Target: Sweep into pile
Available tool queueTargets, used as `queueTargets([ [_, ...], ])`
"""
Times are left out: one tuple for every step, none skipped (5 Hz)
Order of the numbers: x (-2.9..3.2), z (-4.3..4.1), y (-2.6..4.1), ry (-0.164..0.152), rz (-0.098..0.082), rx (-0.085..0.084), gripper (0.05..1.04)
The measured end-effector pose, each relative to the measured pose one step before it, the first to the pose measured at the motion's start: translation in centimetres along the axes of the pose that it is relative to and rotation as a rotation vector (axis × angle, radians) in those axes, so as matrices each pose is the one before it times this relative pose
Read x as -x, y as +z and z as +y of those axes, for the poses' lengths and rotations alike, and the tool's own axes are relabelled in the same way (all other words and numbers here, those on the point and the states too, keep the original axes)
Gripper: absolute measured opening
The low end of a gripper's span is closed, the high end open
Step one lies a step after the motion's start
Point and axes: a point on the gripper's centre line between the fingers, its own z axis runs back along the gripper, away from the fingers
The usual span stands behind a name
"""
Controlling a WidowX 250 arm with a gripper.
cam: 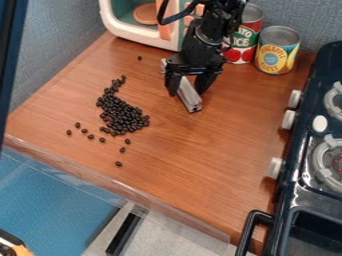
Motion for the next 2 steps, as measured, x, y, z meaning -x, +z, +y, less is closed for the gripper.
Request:
queueTargets([
  [0.545,-0.069,0.471,-0.0108,0.0125,0.0487,0.999],
  [-0.37,-0.001,2.069,0.0082,-0.0095,0.0693,0.999],
])
